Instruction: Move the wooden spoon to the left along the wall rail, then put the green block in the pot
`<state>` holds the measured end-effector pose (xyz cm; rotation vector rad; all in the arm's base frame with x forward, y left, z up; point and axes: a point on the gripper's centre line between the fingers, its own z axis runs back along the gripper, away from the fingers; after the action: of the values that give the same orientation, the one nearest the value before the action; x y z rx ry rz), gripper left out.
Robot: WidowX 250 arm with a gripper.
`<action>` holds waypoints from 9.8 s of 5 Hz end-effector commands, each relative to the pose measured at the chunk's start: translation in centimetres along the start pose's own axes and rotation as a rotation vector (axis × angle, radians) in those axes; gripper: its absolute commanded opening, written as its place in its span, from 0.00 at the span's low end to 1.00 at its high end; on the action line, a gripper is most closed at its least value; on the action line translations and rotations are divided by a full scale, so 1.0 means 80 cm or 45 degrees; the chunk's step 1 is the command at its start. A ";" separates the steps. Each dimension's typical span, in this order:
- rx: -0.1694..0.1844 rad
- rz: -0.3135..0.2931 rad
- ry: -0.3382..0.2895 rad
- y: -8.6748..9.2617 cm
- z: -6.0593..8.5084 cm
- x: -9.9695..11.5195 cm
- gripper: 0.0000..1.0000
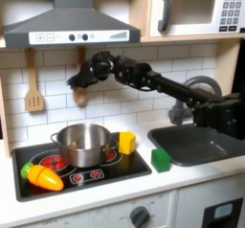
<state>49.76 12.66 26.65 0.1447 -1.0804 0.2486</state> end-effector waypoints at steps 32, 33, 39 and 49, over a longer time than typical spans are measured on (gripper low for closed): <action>-0.366 -0.131 0.708 -0.076 0.196 -0.224 1.00; -0.368 -0.171 0.734 -0.080 0.200 -0.212 1.00; -0.320 -0.225 0.894 -0.061 0.194 -0.253 1.00; -0.400 -0.227 0.876 -0.073 0.174 -0.266 0.66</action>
<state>29.98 1.34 14.09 -0.1226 -0.4019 -0.0253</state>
